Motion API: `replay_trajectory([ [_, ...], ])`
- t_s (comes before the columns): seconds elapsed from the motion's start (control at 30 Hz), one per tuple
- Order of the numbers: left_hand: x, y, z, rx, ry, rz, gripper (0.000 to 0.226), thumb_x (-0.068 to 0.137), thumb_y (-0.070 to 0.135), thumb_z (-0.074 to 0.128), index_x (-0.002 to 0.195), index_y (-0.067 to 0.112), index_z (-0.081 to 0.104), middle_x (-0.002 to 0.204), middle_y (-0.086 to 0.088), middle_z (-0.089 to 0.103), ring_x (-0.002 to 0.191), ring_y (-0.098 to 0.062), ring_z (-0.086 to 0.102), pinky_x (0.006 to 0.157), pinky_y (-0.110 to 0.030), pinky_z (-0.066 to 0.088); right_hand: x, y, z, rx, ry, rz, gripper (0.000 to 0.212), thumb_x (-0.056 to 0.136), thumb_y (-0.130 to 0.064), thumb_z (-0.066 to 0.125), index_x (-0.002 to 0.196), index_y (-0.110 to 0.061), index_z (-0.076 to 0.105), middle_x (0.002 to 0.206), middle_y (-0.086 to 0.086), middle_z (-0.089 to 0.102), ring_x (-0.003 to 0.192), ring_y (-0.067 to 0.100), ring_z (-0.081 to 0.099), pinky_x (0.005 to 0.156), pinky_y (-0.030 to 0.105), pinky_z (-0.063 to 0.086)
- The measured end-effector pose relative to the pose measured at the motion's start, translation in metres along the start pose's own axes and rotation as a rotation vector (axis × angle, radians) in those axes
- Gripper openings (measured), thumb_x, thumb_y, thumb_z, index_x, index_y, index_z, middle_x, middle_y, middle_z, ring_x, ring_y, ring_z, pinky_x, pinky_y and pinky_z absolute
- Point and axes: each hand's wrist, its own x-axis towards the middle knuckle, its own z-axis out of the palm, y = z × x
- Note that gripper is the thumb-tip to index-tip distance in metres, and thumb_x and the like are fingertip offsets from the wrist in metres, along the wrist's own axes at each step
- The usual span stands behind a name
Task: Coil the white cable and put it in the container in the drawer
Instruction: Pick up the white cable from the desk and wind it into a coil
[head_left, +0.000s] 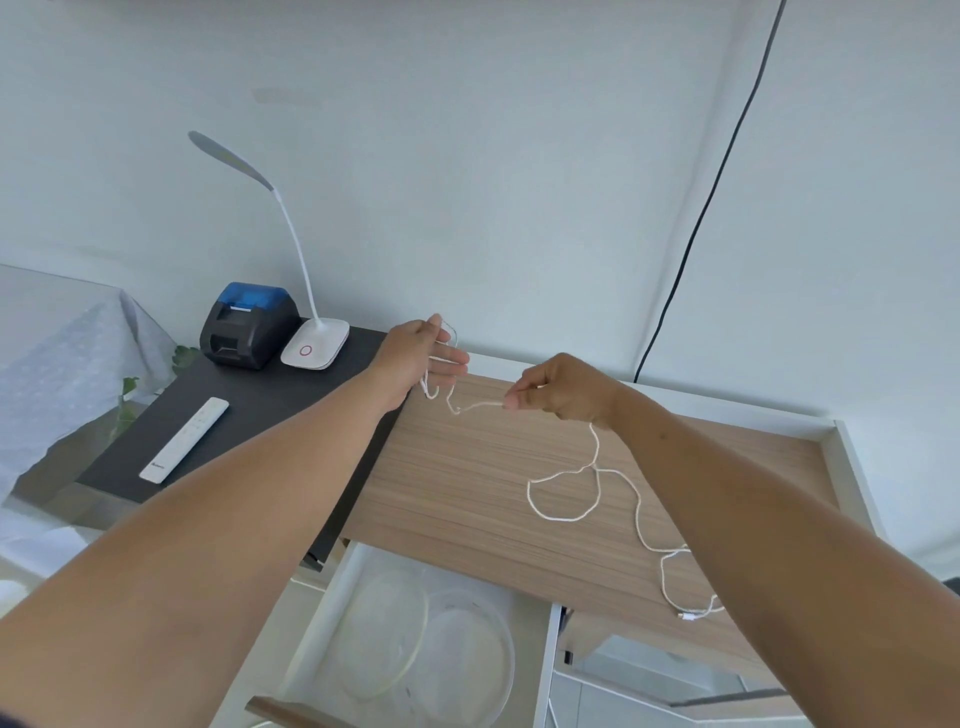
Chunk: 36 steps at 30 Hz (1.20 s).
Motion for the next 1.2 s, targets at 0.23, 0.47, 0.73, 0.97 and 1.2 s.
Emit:
replay_trajectory([
  [0.23,-0.014,-0.017,0.02,0.178,-0.162,-0.047,0.04,0.104,0.045,0.034,0.091,0.011,0.05,0.057,-0.012,0.064,0.068,-0.036,0.075,0.063,-0.031,0.056,0.003,-0.009,-0.003,0.282,0.122,0.001,0.016,0.077,-0.031,0.082,0.084,-0.016,0.08,0.05,-0.009,0.037,0.047,0.01,0.03,0.044,0.021,0.027],
  [0.47,-0.017,-0.005,0.023,0.109,-0.266,-0.138,0.036,0.101,0.039,0.048,0.078,0.012,0.057,0.048,0.008,0.033,0.038,-0.01,0.032,0.043,-0.024,0.039,0.0,-0.004,-0.013,0.267,0.273,0.054,0.011,0.077,-0.031,0.081,0.076,-0.021,0.078,0.056,-0.007,0.044,0.052,0.012,0.034,0.045,0.021,0.032],
  [0.73,-0.003,0.025,-0.005,-0.245,-0.055,-0.179,0.041,0.1,0.039,0.049,0.064,0.023,0.037,0.046,0.009,0.024,0.033,-0.007,0.016,0.031,-0.016,0.011,-0.016,0.034,-0.022,0.453,0.286,0.201,0.018,0.084,-0.023,0.076,0.087,-0.007,0.07,0.067,0.004,0.062,0.061,0.021,0.066,0.065,0.032,0.056],
  [0.97,0.005,0.037,-0.031,-0.552,0.095,-0.158,0.033,0.097,0.02,0.039,0.064,0.019,0.037,0.044,0.007,0.025,0.03,-0.008,0.018,0.034,-0.016,0.009,-0.023,0.065,-0.009,0.574,0.426,0.273,0.017,0.087,-0.022,0.074,0.097,-0.008,0.072,0.072,0.004,0.056,0.054,0.016,0.058,0.054,0.028,0.052],
  [1.2,0.006,0.036,-0.024,-0.491,0.18,-0.077,0.023,0.096,0.01,0.035,0.076,0.013,0.047,0.046,0.0,0.049,0.029,-0.009,0.027,0.033,-0.014,0.014,-0.014,0.046,0.003,0.066,0.439,0.121,0.005,0.079,-0.03,0.08,0.076,-0.027,0.077,0.071,-0.013,0.071,0.06,0.002,0.057,0.058,0.018,0.043],
])
